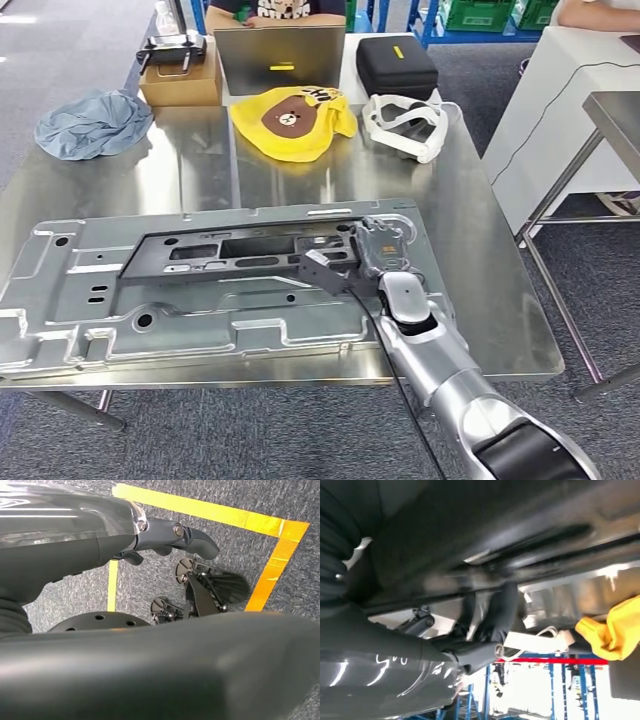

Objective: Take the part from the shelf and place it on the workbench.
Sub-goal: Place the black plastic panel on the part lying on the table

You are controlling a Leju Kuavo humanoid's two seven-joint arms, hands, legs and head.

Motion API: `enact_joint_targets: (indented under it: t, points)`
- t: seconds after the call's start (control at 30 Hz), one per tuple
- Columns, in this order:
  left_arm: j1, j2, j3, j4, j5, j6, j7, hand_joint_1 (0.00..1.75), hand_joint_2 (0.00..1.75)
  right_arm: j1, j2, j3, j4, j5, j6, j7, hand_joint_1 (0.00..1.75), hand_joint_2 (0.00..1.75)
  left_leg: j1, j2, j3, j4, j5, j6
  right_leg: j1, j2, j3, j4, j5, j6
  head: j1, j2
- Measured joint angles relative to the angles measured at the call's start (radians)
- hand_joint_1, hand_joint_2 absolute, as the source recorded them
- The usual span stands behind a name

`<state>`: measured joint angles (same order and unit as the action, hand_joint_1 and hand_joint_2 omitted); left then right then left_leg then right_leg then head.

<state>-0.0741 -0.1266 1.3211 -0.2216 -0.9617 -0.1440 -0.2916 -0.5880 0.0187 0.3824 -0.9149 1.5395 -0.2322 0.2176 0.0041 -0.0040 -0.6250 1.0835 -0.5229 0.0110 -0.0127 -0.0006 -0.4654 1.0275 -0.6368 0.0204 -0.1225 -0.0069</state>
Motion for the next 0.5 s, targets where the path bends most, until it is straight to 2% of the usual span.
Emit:
enact_joint_targets:
  t: [0.07,0.5]
  points:
    - [0.001,0.000,0.000,0.000,0.000,-0.003,-0.018,0.00,0.00,0.014,-0.003,0.002,-0.018,-0.013,0.000,-0.007,0.00,0.00,0.000,0.000,0.000,0.000,0.000,0.000,0.000,0.000,0.000,0.000,0.000,0.000,0.000,0.000]
    - [0.003,0.001,0.000,0.000,0.000,-0.004,-0.028,0.00,0.00,0.046,-0.029,0.015,-0.091,-0.091,0.009,-0.057,0.00,0.00,0.000,0.000,0.000,0.000,0.000,0.000,0.000,0.000,0.000,0.000,0.000,0.000,0.000,0.000]
